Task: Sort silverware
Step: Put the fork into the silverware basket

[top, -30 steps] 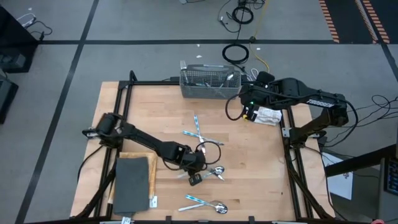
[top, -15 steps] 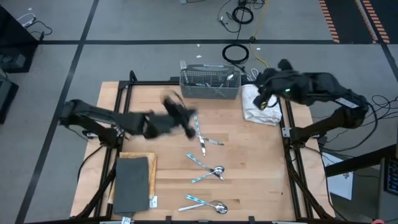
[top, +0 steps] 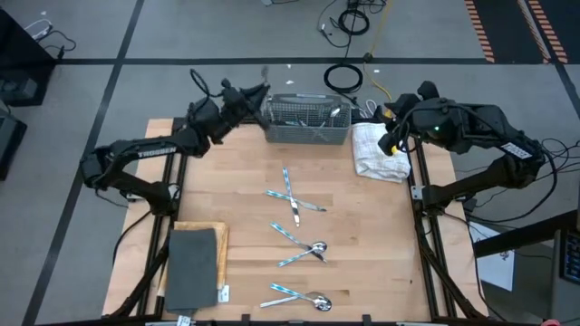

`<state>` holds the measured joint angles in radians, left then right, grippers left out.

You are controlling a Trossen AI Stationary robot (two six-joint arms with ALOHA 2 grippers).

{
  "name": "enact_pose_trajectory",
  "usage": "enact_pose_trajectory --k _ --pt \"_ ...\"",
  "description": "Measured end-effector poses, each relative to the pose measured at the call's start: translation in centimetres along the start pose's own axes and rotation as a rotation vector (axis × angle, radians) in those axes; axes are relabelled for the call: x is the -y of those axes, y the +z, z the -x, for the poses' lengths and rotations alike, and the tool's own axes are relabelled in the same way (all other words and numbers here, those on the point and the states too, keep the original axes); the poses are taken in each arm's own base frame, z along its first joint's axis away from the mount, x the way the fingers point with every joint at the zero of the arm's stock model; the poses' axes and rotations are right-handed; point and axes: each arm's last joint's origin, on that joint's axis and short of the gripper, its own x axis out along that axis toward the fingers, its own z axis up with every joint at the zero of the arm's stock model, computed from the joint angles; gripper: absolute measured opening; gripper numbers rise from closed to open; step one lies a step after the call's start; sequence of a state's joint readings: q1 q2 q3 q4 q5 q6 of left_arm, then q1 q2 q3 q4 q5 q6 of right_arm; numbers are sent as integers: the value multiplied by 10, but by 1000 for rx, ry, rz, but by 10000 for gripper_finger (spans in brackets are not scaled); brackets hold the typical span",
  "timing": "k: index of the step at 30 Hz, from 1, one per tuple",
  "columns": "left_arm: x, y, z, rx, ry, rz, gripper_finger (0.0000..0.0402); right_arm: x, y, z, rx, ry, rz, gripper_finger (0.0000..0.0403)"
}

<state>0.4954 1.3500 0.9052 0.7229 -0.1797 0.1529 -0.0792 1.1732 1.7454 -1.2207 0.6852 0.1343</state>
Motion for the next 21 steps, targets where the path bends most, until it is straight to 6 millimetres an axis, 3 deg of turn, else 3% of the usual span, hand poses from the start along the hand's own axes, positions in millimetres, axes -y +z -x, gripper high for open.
enact_pose_trajectory --k 6,15,21 --pt "-43 -46 -1 91 -31 67 20 -2 2 -2 7 3 -5 128" --pt "-64 -114 -15 51 -103 98 20 -10 10 -11 34 5 -21 128" --pt "-73 -137 -16 73 -128 154 20 -18 11 -20 11 2 -2 128"
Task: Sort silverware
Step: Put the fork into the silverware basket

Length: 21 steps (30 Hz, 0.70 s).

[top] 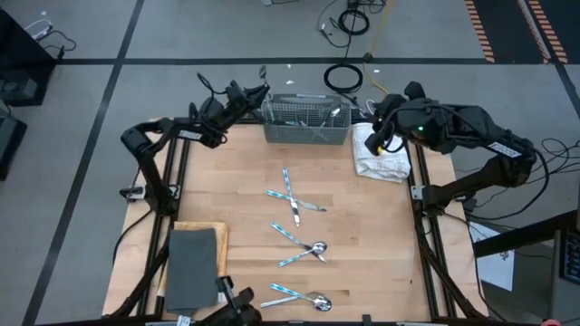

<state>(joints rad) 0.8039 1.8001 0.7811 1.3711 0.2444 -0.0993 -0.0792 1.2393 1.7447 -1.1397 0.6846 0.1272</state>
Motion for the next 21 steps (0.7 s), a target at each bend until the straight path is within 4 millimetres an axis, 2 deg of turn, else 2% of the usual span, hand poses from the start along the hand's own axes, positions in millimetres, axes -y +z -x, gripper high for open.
enact_pose_trajectory --k 7,15,21 --pt "-3 -25 2 -70 -32 43 20 -8 1 -9 -23 -3 21 128" --pt "-2 -50 5 -148 -48 121 20 -9 1 -11 -28 -3 39 128" --pt "-2 -62 7 -186 -38 190 50 -9 1 -11 -32 -3 70 128"
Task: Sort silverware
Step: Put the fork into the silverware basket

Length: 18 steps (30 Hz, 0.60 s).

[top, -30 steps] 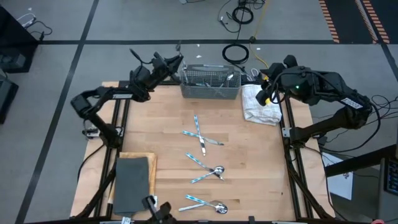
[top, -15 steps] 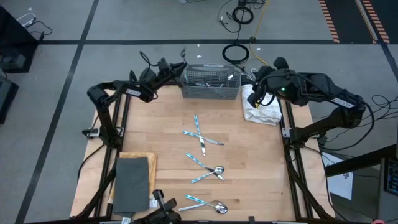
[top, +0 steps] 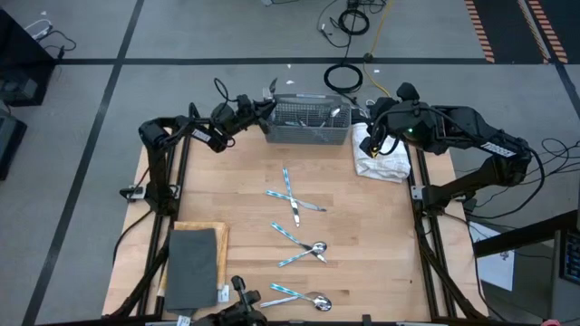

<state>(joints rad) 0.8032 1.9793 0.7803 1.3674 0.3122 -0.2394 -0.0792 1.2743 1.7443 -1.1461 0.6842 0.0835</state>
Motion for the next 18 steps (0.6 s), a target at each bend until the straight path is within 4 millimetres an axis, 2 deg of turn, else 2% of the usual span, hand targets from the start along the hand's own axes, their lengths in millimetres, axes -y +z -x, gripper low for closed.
enact_pose_trajectory --k 5,11,18 --pt "1 2 0 11 -13 -21 59 0 0 0 0 0 17 128" --pt "7 14 1 7 -146 -83 61 -1 -1 0 -9 20 27 128" --pt "3 22 3 -89 -118 -102 63 -2 -1 0 -12 61 27 128"
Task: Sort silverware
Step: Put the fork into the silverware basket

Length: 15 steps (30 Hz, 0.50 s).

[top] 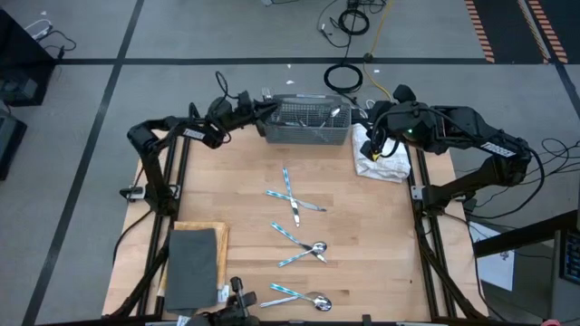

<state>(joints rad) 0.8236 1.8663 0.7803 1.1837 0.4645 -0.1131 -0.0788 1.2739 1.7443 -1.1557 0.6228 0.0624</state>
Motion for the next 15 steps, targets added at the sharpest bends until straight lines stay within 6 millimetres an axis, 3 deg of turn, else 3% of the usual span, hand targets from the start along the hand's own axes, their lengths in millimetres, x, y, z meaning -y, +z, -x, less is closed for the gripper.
enact_pose_trajectory --k 4,8,12,15 --pt "-6 26 9 68 34 -87 63 0 0 0 0 0 18 128" --pt "-8 65 23 148 38 -82 63 1 -3 1 -19 0 36 128" --pt "17 106 37 96 -138 19 63 0 -7 1 -63 58 61 128" --pt "50 128 49 -8 -285 81 63 -2 -8 2 -69 119 62 128"
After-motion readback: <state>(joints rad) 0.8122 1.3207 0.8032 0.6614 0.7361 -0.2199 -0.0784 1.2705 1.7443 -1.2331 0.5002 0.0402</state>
